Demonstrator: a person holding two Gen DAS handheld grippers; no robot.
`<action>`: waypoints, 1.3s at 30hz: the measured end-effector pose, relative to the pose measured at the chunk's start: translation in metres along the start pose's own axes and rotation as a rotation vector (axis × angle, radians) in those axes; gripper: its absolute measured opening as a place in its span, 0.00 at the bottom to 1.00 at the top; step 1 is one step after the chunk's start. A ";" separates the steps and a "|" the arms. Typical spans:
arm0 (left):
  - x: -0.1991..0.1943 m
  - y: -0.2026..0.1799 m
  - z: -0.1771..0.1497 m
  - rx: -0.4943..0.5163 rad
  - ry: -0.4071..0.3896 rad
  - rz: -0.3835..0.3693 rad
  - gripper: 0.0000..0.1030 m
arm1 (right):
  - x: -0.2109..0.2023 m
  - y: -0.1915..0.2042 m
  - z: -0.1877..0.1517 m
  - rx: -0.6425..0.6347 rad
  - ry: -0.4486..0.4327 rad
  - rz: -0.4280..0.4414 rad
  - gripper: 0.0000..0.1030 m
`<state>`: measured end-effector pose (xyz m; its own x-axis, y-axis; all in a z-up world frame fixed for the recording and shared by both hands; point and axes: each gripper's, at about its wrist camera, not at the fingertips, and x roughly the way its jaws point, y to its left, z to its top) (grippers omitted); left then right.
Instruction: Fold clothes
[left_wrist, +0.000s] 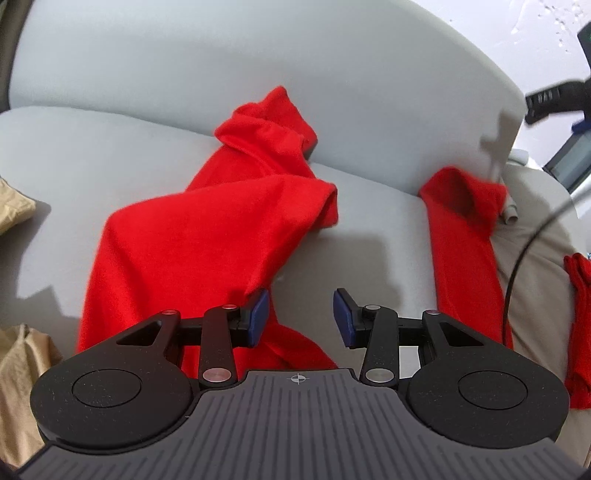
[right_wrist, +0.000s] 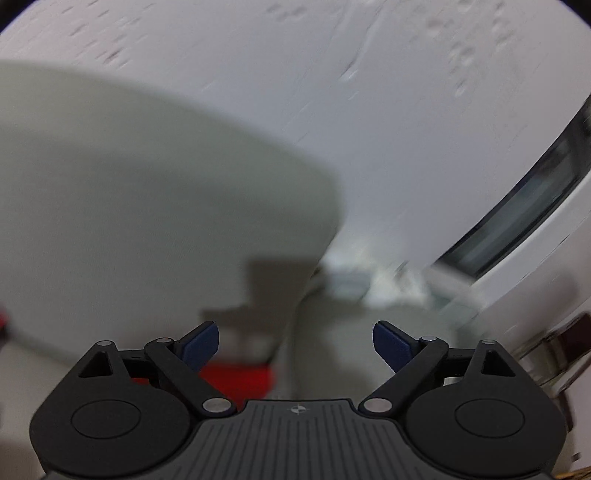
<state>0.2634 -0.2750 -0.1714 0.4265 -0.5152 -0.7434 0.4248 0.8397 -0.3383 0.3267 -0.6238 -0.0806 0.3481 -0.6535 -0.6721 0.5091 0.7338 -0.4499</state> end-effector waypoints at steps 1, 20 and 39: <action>-0.002 0.001 0.001 -0.003 -0.007 0.003 0.43 | -0.006 0.009 -0.009 0.000 0.019 0.055 0.86; -0.049 0.108 0.023 -0.243 -0.210 0.241 0.43 | 0.026 0.220 0.028 0.208 0.134 0.587 0.53; -0.059 0.121 0.025 -0.189 -0.198 0.321 0.44 | -0.062 0.245 0.052 0.013 -0.276 0.497 0.10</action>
<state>0.3093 -0.1473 -0.1542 0.6665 -0.2303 -0.7090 0.0992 0.9700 -0.2218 0.4708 -0.4129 -0.1185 0.7403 -0.2560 -0.6216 0.2405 0.9643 -0.1107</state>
